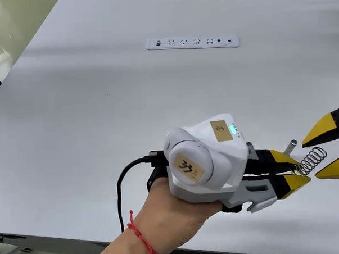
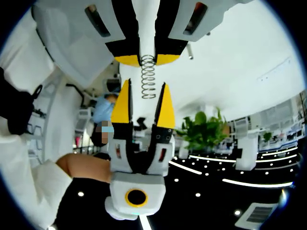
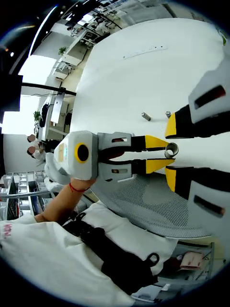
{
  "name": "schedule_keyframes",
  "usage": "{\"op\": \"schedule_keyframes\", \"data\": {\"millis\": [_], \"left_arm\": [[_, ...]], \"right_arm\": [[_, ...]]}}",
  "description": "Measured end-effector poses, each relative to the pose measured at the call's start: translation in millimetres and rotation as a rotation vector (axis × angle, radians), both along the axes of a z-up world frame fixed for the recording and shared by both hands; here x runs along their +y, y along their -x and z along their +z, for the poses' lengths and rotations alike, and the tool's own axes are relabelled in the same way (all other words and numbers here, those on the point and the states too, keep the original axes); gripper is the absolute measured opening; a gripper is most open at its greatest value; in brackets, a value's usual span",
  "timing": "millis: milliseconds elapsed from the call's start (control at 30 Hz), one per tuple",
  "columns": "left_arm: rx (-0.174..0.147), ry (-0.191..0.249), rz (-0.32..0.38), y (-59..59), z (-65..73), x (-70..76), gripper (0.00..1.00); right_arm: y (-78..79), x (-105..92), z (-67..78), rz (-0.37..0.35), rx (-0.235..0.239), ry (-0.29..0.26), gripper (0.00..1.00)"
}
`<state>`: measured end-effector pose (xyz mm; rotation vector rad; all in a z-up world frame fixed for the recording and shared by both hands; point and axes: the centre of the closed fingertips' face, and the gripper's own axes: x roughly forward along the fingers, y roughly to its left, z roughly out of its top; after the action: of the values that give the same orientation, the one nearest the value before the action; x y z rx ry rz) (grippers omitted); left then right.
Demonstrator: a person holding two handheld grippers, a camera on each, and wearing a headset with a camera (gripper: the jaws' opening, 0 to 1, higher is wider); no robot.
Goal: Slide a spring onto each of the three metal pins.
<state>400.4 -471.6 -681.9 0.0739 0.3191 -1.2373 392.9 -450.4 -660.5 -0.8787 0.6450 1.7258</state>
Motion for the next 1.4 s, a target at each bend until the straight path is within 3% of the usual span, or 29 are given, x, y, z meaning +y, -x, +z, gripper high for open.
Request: {"op": "schedule_keyframes", "data": {"millis": [233,467,1133,1400], "left_arm": [[-0.004,-0.002,-0.009,0.3,-1.1,-1.5,0.1],[-0.004,-0.001,-0.011,-0.5,-1.8,-0.6,0.1],[-0.016,-0.031,-0.027,3.0,-7.4,0.0,0.11],[-0.005,-0.026,-0.02,2.3,-8.4,0.8,0.11]], "right_arm": [[-2.2,-2.3,-8.6,0.049,-0.001,0.063,0.18],[-2.3,-3.7,-10.1,0.063,0.008,0.087,0.15],[1.5,-4.7,-16.9,0.078,0.008,0.12,0.12],[1.2,-3.3,-18.0,0.065,0.016,0.114,0.12]]}}
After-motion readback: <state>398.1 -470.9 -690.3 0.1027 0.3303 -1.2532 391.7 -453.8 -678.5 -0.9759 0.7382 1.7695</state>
